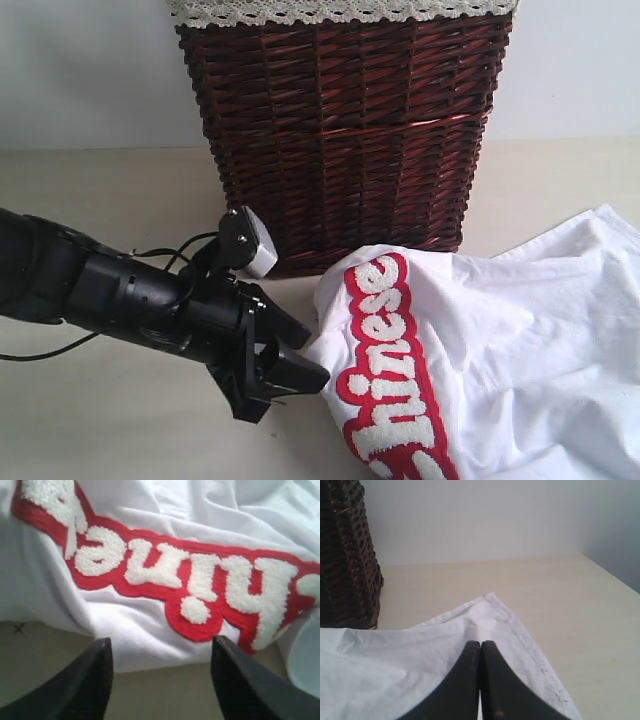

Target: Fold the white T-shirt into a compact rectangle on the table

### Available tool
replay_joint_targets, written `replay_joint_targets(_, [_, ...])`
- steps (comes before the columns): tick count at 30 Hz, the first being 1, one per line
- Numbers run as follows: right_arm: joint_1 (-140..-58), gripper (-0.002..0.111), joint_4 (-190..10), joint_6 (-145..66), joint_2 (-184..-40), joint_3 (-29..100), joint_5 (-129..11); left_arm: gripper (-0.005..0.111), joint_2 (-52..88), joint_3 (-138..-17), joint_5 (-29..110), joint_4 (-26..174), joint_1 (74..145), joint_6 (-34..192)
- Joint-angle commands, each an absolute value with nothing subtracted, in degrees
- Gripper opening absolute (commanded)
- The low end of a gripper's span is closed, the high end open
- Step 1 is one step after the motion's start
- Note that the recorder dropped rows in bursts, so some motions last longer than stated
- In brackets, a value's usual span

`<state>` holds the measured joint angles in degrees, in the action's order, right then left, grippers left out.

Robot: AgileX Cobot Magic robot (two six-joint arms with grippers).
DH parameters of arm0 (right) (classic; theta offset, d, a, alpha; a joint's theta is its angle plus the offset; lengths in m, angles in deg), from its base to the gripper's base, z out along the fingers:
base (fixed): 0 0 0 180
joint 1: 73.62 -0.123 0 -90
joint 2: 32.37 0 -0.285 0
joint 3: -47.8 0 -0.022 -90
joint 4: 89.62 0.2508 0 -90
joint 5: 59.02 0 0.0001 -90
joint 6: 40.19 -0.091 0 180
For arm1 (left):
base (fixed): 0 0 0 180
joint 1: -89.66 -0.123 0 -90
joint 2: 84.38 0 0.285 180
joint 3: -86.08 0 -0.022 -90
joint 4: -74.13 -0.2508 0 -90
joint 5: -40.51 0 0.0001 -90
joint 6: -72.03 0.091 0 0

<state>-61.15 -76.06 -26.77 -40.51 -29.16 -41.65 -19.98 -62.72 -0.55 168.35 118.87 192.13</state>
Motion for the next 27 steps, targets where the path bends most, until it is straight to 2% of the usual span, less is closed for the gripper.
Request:
replay_joint_targets(1, [-61.27,0.000,-76.18,-26.77,-40.16,-29.41,-42.22,0.047,-22.92,-65.61,-0.64,168.94,120.04,192.30])
replay_joint_targets(7, [-61.27,0.000,-76.18,-26.77,-40.16,-29.41,-42.22,0.022,-25.68,-67.47,-1.27,170.16,120.56,192.30])
replay_joint_targets(10, [-61.27,0.000,-76.18,-26.77,-40.16,-29.41,-42.22,0.001,-25.68,-67.47,-1.27,170.47,120.56,192.30])
replay_joint_targets(21, [-61.27,0.000,-76.18,-26.77,-40.16,-29.41,-42.22,0.000,-17.56,-67.47,-2.92,165.50,120.56,192.30])
replay_joint_targets(22, [-61.27,0.000,-76.18,-26.77,-40.16,-29.41,-42.22,0.002,-18.13,-67.47,-1.75,165.01,120.56,192.30])
replay_joint_targets(24, [-61.27,0.000,-76.18,-26.77,-40.16,-29.41,-42.22,0.020,-20.34,-67.47,3.08,162.78,120.56,192.30])
replay_joint_targets(25, [-61.27,0.000,-76.18,-26.77,-40.16,-29.41,-42.22,0.039,-21.81,-67.47,3.79,160.35,120.56,192.30])
replay_joint_targets(27, [-61.27,0.000,-76.18,-26.77,-40.16,-29.41,-42.22,0.056,-23.02,-67.33,3.91,161.61,120.56,192.20])
